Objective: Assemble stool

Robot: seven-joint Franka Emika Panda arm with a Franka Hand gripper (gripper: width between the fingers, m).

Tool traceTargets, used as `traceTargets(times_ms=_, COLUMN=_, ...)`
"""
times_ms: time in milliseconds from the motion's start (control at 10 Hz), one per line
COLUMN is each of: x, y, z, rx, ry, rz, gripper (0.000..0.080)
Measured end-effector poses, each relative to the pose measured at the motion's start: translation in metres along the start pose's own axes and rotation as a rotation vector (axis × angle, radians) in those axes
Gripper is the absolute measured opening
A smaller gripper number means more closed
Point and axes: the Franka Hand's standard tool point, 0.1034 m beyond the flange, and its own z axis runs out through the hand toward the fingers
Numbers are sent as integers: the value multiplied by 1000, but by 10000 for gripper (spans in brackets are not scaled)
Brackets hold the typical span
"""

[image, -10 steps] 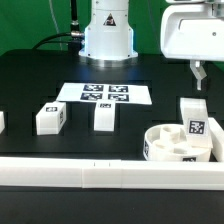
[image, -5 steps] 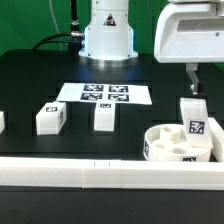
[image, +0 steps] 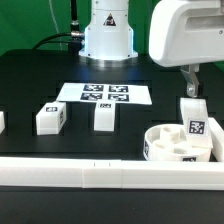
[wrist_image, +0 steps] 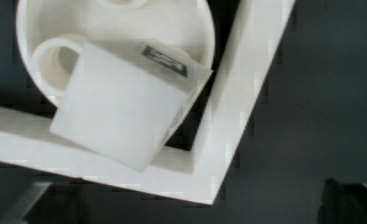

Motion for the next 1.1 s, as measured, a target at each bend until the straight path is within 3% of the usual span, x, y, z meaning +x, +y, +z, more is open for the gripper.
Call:
traceTargets(times_ms=300, x=-2, y=7, z=9, rx=-17, ry=-10, rz=-415, gripper=648)
traceTargets(times_ms=400, x=-3, y=8, z=11, rx=-7, ry=-30, rz=-497, gripper=649)
traceTargets(times_ms=800, x=-4, y=13, z=17, rx=-20, ry=-45, rz=-800, gripper=648)
traceTargets(times_ms=1100, x=-7, y=13, z=24, rx=-15, ry=-56, rz=-826, gripper=649)
